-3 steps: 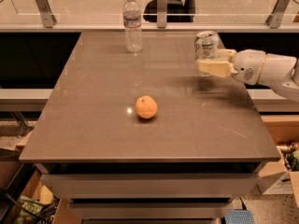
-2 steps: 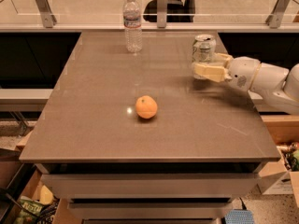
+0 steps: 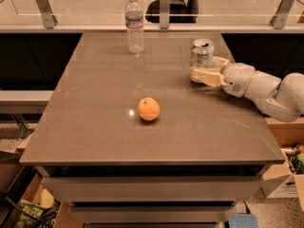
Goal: Place 7up can upright
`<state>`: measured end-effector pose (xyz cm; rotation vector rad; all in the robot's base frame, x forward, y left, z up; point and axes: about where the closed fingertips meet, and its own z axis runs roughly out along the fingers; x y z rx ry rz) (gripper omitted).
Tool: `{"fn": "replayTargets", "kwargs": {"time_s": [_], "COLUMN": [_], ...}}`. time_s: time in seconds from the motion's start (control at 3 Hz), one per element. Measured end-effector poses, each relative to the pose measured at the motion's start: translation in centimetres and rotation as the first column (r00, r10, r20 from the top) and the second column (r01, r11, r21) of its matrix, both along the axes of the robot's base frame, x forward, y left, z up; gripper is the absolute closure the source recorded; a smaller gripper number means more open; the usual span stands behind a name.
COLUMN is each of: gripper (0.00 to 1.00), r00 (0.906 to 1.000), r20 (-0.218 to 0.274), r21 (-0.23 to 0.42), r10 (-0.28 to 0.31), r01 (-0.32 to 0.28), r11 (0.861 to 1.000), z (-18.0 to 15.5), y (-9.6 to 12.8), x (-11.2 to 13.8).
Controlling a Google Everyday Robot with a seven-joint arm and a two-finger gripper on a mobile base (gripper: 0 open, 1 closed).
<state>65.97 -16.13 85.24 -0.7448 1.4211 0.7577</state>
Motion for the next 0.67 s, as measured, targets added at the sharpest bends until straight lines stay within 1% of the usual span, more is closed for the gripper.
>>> {"fn": "replayTargets", "kwargs": {"time_s": [0.33, 0.67], "gripper": [0.80, 0.58], "r00": [1.0000, 1.0000], "r20": [0.000, 0.001], "r21": [0.001, 0.001], "r10": [0.005, 0.009], "r01": [-0.005, -0.009], "r11": [1.000, 1.000], "z": [0.09, 0.14], "y": [0.33, 0.60], "x": [0.01, 0.03]}}
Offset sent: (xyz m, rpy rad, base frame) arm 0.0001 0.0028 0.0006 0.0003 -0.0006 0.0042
